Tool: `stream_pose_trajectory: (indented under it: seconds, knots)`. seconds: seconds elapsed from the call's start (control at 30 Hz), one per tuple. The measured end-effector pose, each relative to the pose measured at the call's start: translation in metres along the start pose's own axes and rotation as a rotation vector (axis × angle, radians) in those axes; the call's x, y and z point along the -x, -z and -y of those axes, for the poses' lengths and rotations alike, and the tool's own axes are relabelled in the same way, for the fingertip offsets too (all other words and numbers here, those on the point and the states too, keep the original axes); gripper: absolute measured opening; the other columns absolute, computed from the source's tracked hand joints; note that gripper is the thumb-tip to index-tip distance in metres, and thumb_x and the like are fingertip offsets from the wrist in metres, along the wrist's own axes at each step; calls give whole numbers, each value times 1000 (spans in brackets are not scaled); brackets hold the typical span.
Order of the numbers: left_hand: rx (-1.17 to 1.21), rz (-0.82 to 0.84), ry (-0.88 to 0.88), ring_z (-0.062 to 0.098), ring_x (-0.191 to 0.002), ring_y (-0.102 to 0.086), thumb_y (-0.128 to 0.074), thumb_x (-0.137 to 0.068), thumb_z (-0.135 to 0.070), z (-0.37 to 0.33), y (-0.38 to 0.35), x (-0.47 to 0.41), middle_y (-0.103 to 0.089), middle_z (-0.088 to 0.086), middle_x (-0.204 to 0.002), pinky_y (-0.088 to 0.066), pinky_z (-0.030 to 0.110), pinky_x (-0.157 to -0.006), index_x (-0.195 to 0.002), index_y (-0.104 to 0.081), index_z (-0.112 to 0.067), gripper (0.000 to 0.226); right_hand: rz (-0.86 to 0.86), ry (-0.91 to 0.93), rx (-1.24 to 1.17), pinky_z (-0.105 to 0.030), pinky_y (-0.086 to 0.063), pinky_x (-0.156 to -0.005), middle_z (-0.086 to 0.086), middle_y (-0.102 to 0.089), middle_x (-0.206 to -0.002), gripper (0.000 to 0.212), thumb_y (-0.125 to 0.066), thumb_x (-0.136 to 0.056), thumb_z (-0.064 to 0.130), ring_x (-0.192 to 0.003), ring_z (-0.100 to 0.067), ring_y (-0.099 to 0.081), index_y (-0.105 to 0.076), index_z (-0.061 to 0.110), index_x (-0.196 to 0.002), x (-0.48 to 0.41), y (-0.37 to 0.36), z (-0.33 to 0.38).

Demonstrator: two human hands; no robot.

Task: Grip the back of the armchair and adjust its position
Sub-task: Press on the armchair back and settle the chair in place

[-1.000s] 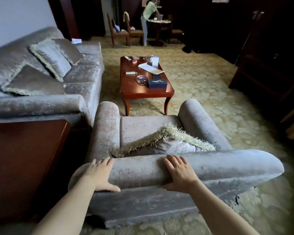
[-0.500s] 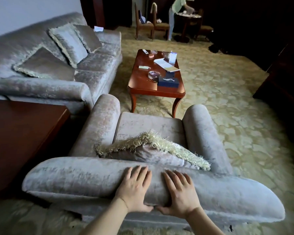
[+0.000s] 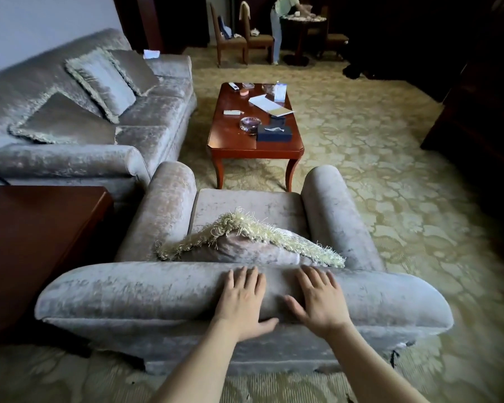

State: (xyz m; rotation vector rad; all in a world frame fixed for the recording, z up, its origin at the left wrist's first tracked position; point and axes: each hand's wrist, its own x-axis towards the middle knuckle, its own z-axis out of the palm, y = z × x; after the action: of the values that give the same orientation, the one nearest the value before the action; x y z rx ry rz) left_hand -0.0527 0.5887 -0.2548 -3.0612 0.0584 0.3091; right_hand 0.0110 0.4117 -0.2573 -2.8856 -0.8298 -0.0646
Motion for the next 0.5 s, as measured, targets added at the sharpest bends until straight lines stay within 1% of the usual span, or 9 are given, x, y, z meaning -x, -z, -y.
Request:
stream_pose_trajectory:
  seconds: [0.07,0.1,0.17,0.2,0.3,0.33,0.4,0.47,0.5]
  knots:
    - [40,-26,-16,35,-140,-22,-36,-80,-67,-35,7,-15,-23,20,-153,-11,55,-113,-146,-22,-3,93,-56,-183,-1,-51,-35,-107,-13,-61,-130,85,-20,-83,68,-125,-32,-53,-60,7,-126,12,-1,-38]
    - [79,-51,-4,34,-135,-36,-39,-78,-66,-50,6,-20,-38,20,-146,-23,55,-110,-140,-37,-4,88,-89,-243,3,-52,-34,-106,-13,-62,-128,88,-16,-85,70,-124,-33,-54,-61,6,-124,22,-4,-56]
    - [158,-30,-9,27,-112,-61,-46,-68,-68,-68,5,-26,-64,11,-122,-46,50,-95,-118,-65,-8,80,-141,-263,-5,-50,-35,-101,-13,-67,-120,87,-14,-89,69,-116,-32,-59,-66,5,-117,35,-11,-81]
    - [190,-76,-27,25,-104,-65,-48,-63,-68,-73,1,-31,-69,8,-114,-48,47,-92,-109,-70,-10,78,-183,-242,-25,-47,-35,-99,-11,-69,-117,82,-19,-89,67,-114,-28,-60,-68,7,-115,37,-16,-90]
    - [177,-268,-27,24,-95,-68,-44,-59,-68,-69,-5,-62,-71,7,-105,-39,46,-92,-102,-72,-10,78,-313,-153,-21,-40,-36,-96,-4,-71,-109,66,-33,-86,61,-102,-24,-62,-70,12,-110,19,-24,-112]
    - [176,-300,-16,24,-94,-68,-43,-60,-67,-68,-2,-70,-71,6,-104,-42,46,-91,-102,-72,-10,76,-312,-149,-29,-40,-36,-95,-4,-71,-107,62,-37,-85,58,-97,-26,-65,-71,12,-108,10,-22,-116]
    - [170,-308,-6,23,-95,-68,-41,-64,-65,-71,0,-70,-72,6,-105,-51,45,-87,-102,-72,-10,74,-288,-153,-7,-42,-37,-94,-4,-71,-106,57,-44,-80,54,-93,-29,-66,-70,12,-108,10,-21,-119]
    - [134,-282,-6,24,-97,-67,-39,-68,-63,-74,1,-61,-71,7,-108,-52,45,-86,-106,-70,-10,73,-267,-180,-28,-41,-37,-94,-5,-71,-106,56,-46,-78,52,-93,-30,-66,-70,11,-108,18,-18,-113]
    - [135,-244,4,24,-101,-65,-37,-71,-63,-76,3,-57,-69,8,-112,-49,45,-89,-111,-68,-9,74,-263,-192,-34,-41,-37,-94,-6,-71,-105,56,-45,-78,52,-93,-30,-67,-70,11,-107,21,-16,-110]
